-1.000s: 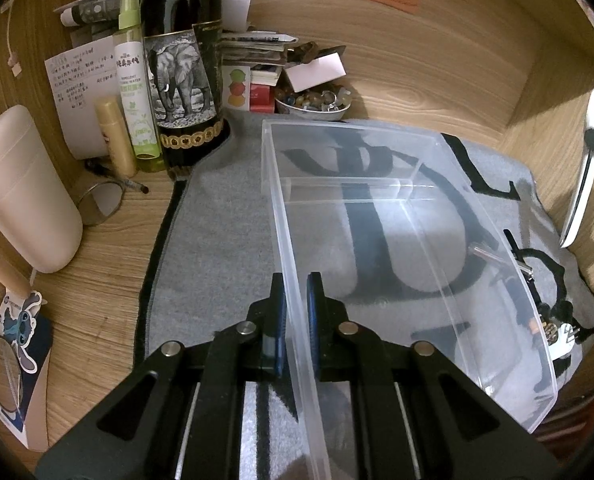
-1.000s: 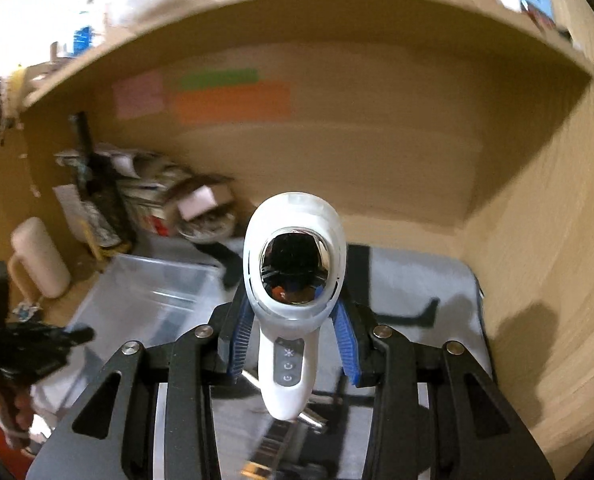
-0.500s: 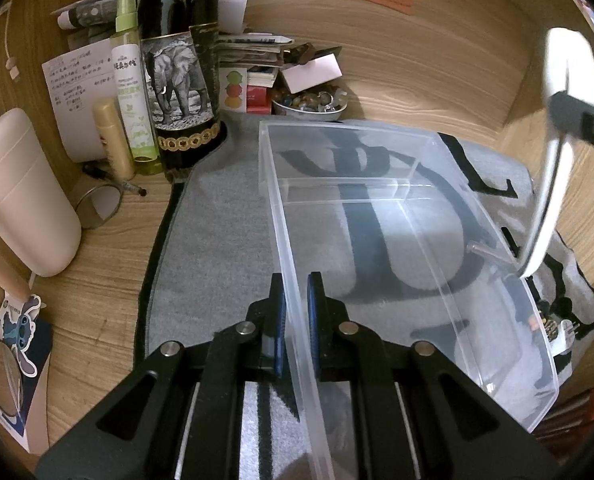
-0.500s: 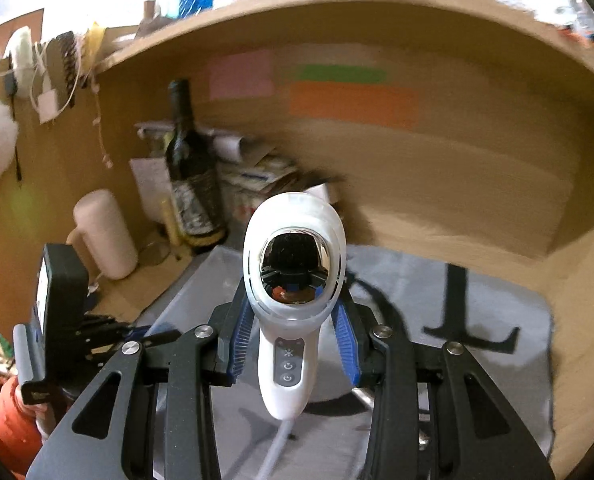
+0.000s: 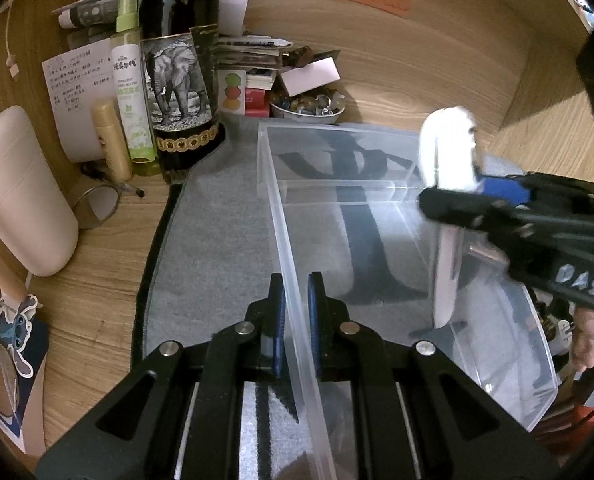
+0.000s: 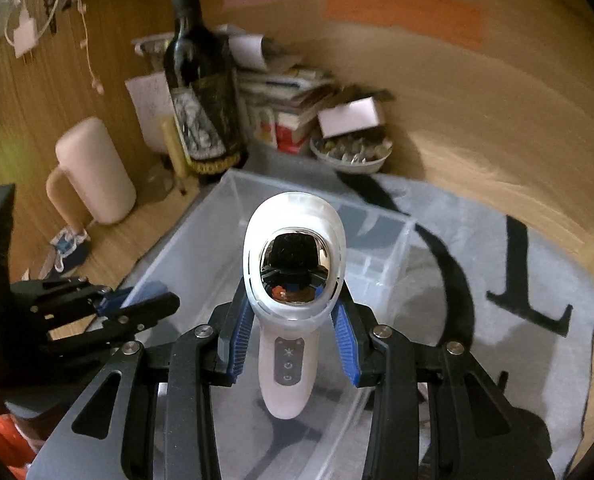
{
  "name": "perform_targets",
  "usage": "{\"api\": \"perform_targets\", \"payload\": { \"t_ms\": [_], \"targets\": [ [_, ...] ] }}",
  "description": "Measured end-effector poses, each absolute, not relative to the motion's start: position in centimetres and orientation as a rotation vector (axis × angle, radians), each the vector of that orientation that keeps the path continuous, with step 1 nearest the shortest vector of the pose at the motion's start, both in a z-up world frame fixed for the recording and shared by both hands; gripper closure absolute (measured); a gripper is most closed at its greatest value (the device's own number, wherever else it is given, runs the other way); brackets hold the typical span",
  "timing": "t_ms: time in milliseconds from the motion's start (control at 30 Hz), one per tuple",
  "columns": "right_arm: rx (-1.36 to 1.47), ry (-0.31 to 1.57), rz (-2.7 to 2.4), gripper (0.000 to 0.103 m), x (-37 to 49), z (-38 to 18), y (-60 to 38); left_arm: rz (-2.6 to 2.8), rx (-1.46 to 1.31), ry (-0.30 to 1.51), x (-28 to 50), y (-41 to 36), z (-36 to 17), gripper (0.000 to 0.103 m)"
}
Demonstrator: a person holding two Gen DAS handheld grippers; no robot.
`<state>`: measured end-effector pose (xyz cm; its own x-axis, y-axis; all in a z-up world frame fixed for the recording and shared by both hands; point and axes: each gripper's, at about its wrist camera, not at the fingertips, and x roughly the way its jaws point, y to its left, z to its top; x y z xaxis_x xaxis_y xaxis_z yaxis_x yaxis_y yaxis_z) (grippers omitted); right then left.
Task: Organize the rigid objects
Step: 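Lift the white device with the right gripper and lower it into the box, then grasp the metal rod on the mat with the right gripper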
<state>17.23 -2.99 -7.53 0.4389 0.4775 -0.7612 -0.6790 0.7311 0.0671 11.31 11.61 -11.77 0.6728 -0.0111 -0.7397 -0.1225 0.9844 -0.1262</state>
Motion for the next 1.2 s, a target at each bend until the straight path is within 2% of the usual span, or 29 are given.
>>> {"api": "perform_targets", "payload": {
  "t_ms": [533,600,667,733,1000,1200],
  "targets": [
    [-0.410,0.953,0.736,0.067,17.7,-10.2,-0.4,0.049,-0.168,0.830,11.3,11.6,-11.8,0.091],
    [-0.421,0.943,0.722,0.064,17.5,-10.1,-0.4,0.049,-0.168,0.831,11.3,11.6,-11.8,0.091],
    [-0.422,0.910,0.714,0.048,17.2,-9.7,-0.6,0.051,-0.165,0.829,11.3,11.6,-11.8,0.091],
    [-0.409,0.862,0.706,0.041,16.7,-8.9,-1.1,0.052,-0.162,0.828,11.3,11.5,-11.7,0.091],
    [-0.341,0.766,0.669,0.040,15.8,-5.7,-4.1,0.052,-0.161,0.832,11.3,11.5,-11.8,0.091],
    [-0.297,0.692,0.566,0.032,15.7,-3.6,-8.5,0.055,-0.155,0.833,11.4,11.5,-11.8,0.091]
  ]
}}
